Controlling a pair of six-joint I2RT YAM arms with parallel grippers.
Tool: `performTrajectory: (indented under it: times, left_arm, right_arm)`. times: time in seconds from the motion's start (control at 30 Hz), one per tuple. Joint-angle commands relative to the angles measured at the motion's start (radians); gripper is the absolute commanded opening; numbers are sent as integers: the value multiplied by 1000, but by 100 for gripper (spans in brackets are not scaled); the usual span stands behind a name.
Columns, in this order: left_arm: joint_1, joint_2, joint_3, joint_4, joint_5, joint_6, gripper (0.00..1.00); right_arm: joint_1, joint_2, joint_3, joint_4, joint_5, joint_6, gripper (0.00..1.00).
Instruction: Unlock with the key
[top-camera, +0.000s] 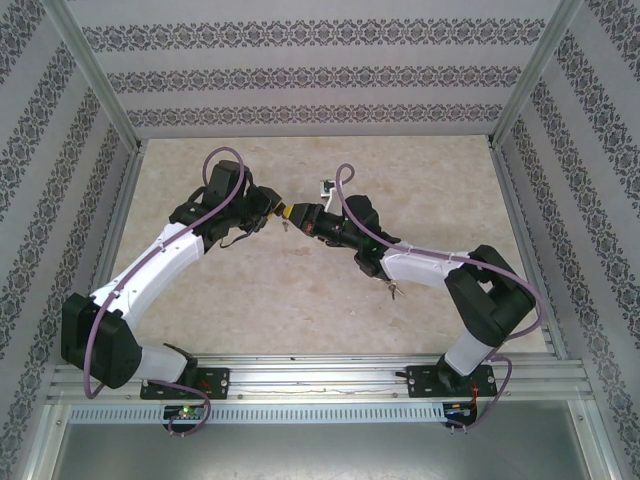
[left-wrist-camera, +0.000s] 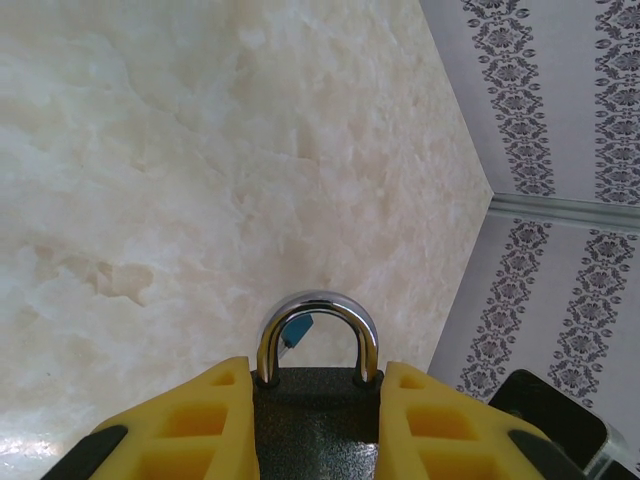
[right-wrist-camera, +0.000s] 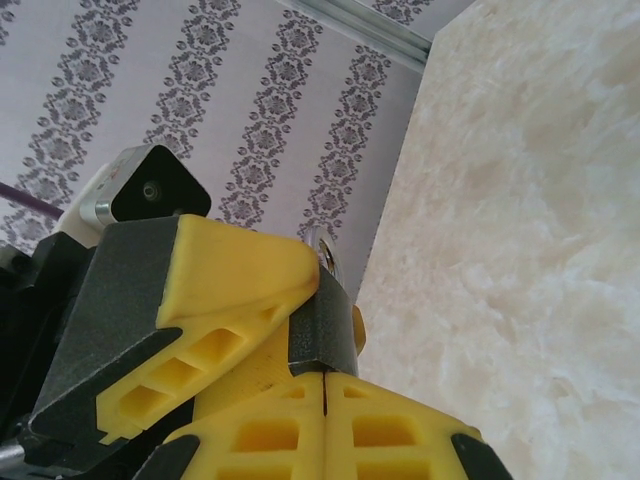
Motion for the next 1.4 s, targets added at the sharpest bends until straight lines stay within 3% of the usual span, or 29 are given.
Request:
performTrajectory:
  times: [0.0,0.4,0.5,0.57,0.7,0.93,1.03,1.13,1.27,1.37]
  left_arm:
    - [-9,-39,-6,28,42,13,25]
    - [-9,-49,-9,40,34,11,24]
    - [-9,-48,-8,39,34,9,23]
    - [-9,-49,-6,35,30,13,23]
    - [-9,-48,3,30,30,17,23]
    - [-9,-43,5,30,29,17,23]
    - [-9,-43,1,30,28,16,23]
    - [-9,-44,-3,30,28,15,23]
    - [-9,-44,-5,33,30,13,23]
    - [-9,-43,-6,31,26,16,23]
  right_arm:
    - [2,21,-16,89,-17,76,0]
    - [3,37,-56,131,-3,240,0]
    - [11,15,-36,71,1,184,0]
    - [13,-5,-39,29,15,147,10]
    - [5,-25,-59,-19,24,110,15]
    - [7,-36,-66,-17,5,97,19]
    - [10,-36,-61,-3,-9,95,26]
    - [12,-44,-63,0,-8,88,27]
    - [10,-41,-61,11,-12,97,20]
    - [12,-27,-53,24,-30,114,25]
